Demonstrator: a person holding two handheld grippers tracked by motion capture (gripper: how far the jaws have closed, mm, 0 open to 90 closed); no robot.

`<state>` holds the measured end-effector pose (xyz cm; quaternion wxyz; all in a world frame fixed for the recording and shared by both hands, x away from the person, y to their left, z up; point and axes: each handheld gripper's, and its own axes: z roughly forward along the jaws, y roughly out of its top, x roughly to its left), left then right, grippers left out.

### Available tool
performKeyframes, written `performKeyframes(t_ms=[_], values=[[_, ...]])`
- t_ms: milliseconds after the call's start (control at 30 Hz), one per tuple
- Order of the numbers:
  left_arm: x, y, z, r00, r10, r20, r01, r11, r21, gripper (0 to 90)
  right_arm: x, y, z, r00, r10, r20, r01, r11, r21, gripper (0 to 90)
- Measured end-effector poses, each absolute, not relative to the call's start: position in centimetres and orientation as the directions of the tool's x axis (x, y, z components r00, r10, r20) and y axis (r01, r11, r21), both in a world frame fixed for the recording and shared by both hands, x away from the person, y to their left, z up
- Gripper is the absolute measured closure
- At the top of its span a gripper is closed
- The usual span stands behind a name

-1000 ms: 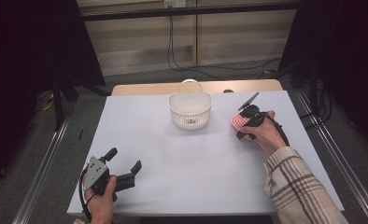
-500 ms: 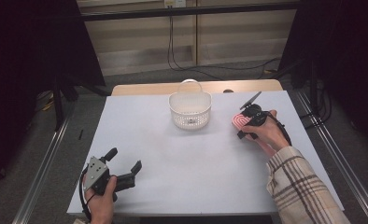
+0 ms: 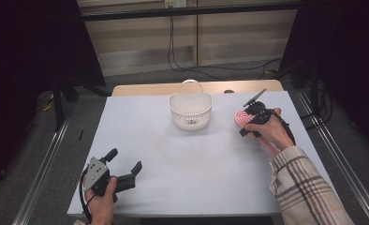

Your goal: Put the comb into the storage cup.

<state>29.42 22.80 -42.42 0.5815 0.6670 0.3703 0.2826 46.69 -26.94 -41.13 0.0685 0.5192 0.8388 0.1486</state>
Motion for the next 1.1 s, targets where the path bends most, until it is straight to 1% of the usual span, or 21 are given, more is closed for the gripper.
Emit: performKeyframes(t_ms=[600,867,1100], values=[[29.4,22.8,-42.4,0.567,0.822,-0.052,0.164,-0.050,0.985,1.4,46.0,-27.3,-39.2,-0.450,0.892,0.048,0.824,0.393,0.408,20.1],[29.4,22.8,-42.4,0.567,0.823,-0.050,0.164,-0.054,0.985,1.4,45.6,-27.4,-38.5,-0.436,0.899,0.046,0.819,0.375,0.434,20.1],[29.4,22.8,-42.4,0.567,0.822,-0.051,0.164,-0.051,0.985,1.4,45.3,-27.1,-37.7,-0.446,0.894,0.039,0.802,0.380,0.461,20.1]])
